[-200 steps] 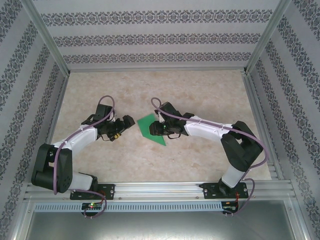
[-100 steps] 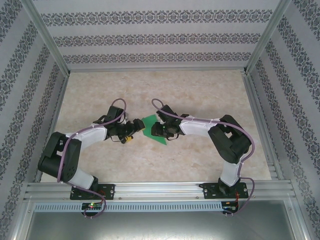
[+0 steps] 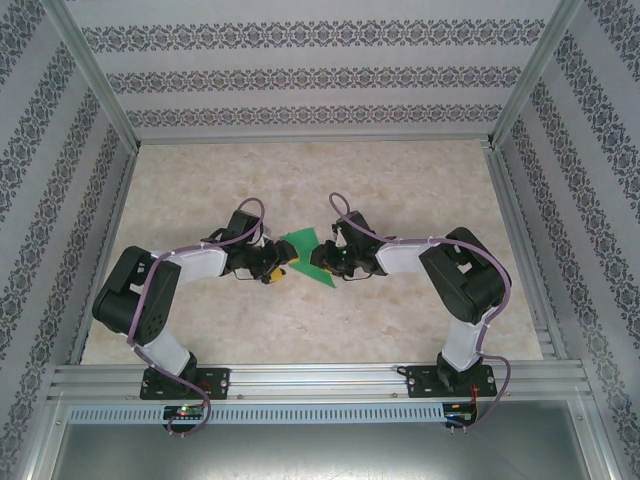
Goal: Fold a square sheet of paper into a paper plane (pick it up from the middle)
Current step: Fold the wing for the fifth time at the center of the table.
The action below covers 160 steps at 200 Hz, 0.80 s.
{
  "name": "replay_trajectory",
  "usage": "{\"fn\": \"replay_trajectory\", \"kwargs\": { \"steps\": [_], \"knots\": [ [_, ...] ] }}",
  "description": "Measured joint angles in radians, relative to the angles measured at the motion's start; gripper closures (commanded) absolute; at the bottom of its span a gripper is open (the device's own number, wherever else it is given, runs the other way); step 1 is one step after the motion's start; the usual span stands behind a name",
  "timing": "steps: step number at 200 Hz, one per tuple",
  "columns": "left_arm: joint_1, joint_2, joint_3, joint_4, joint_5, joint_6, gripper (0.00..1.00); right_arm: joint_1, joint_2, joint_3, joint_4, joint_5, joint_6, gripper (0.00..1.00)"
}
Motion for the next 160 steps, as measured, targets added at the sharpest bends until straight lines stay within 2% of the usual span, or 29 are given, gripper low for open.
{"fn": "replay_trajectory", "kwargs": {
  "steps": [42,129,160],
  "knots": [
    [0.0,0.043,0.021,0.019,0.003,-0.026,0.55,-0.031,0.001,-0.051,0.109,-0.063,0.057,0.66],
    [0.0,0.119,0.085,0.031,0.012,-0.03,0.63,-0.052,0.008,-0.084,0.19,-0.112,0.102,0.66],
    [0.0,0.129,0.087,0.042,0.02,-0.028,0.63,-0.056,0.008,-0.092,0.209,-0.121,0.105,0.66]
  ]
}}
